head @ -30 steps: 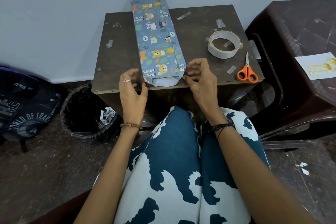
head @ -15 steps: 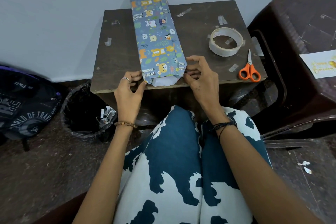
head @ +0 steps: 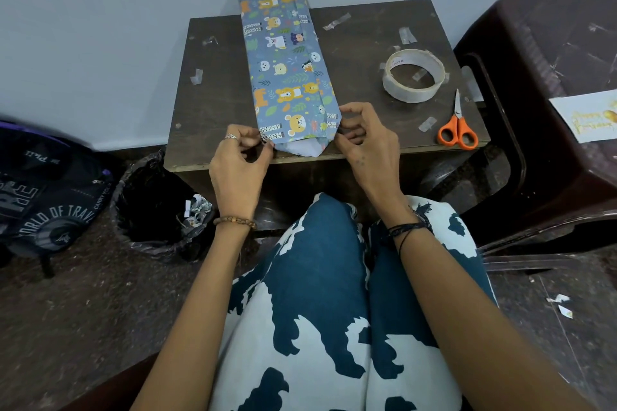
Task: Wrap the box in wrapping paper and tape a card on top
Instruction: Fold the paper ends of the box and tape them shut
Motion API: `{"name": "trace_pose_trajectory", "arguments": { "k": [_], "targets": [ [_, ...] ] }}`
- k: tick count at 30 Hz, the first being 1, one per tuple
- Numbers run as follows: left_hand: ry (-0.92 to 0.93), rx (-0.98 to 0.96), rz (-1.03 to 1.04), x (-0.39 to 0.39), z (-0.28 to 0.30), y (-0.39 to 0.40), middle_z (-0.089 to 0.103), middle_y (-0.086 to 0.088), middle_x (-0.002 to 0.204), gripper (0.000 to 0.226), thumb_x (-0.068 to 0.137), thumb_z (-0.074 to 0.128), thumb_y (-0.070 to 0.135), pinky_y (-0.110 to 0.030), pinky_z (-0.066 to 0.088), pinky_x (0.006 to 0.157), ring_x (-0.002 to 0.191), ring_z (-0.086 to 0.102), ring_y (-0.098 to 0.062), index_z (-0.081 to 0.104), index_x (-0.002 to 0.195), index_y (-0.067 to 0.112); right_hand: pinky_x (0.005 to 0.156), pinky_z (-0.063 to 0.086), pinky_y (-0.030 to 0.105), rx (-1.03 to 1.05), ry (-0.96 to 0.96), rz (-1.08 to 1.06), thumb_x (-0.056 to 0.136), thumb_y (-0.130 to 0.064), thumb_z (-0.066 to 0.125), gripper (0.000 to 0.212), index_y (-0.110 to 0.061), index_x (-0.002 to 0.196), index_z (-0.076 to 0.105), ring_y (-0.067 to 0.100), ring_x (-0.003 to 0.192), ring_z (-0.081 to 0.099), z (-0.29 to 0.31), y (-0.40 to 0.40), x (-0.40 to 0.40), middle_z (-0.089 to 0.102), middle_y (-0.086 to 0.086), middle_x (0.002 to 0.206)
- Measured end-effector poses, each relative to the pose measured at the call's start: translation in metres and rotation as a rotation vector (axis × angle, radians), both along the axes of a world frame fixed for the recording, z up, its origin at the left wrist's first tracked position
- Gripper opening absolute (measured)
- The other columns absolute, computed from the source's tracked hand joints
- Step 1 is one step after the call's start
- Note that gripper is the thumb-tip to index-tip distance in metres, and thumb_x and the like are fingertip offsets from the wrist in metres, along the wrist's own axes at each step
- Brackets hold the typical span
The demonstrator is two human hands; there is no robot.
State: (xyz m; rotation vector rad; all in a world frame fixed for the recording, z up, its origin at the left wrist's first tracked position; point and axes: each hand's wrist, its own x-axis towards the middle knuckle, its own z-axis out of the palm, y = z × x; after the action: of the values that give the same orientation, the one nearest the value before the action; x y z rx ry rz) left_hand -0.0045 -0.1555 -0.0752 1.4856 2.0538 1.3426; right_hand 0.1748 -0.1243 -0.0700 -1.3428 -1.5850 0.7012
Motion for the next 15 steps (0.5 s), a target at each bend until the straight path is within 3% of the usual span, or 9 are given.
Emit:
{"name": "trace_pose_trajectory", "arguments": {
  "k": [2,6,11,15],
  "targets": [
    [0.021,-0.007,0.006,0.0,0.0,0.0,0.06,0.008,0.081,0.018,0.08,0.069,0.025,-0.02,0.044,0.073,0.08,0.057,-0.009,0.053,0.086,0.022,0.069,0.054,0.027,-0.001,-0.006,-0.017,0.082,-0.023,0.071,0.028,-0.021,0.107,0.059,0.002,0.071,0.058,0.0,0.001,-0.001,0.063,-0.012,0.082],
    [0.011,-0.007,-0.068,-0.007,0.0,0.0,0.063,0.008,0.086,0.021,0.08,0.07,0.024,-0.009,0.041,0.071,0.084,0.058,-0.008,0.058,0.095,0.016,0.069,0.054,0.028,-0.008,-0.002,-0.025,0.082,-0.021,0.071,0.027,-0.021,0.106,0.059,0.002,0.07,0.057,0.001,0.001,-0.001,0.064,-0.012,0.083],
    [-0.015,-0.005,-0.147,-0.01,0.001,-0.003,0.063,0.01,0.088,0.022,0.08,0.07,0.017,-0.005,0.04,0.075,0.09,0.059,-0.008,0.06,0.1,0.015,0.066,0.044,0.015,0.011,0.079,-0.073,0.084,-0.016,0.068,0.022,-0.018,0.095,0.049,0.002,0.075,0.051,0.004,-0.012,-0.008,0.056,-0.004,0.092],
    [-0.041,0.033,-0.138,-0.01,-0.001,-0.002,0.063,0.011,0.086,0.019,0.081,0.069,0.014,-0.008,0.043,0.075,0.087,0.063,-0.011,0.06,0.096,0.02,0.067,0.038,0.011,0.088,0.028,-0.121,0.088,-0.021,0.059,0.013,-0.016,0.077,0.054,0.002,0.07,0.047,0.007,-0.035,-0.018,0.049,-0.004,0.082]
  ]
}}
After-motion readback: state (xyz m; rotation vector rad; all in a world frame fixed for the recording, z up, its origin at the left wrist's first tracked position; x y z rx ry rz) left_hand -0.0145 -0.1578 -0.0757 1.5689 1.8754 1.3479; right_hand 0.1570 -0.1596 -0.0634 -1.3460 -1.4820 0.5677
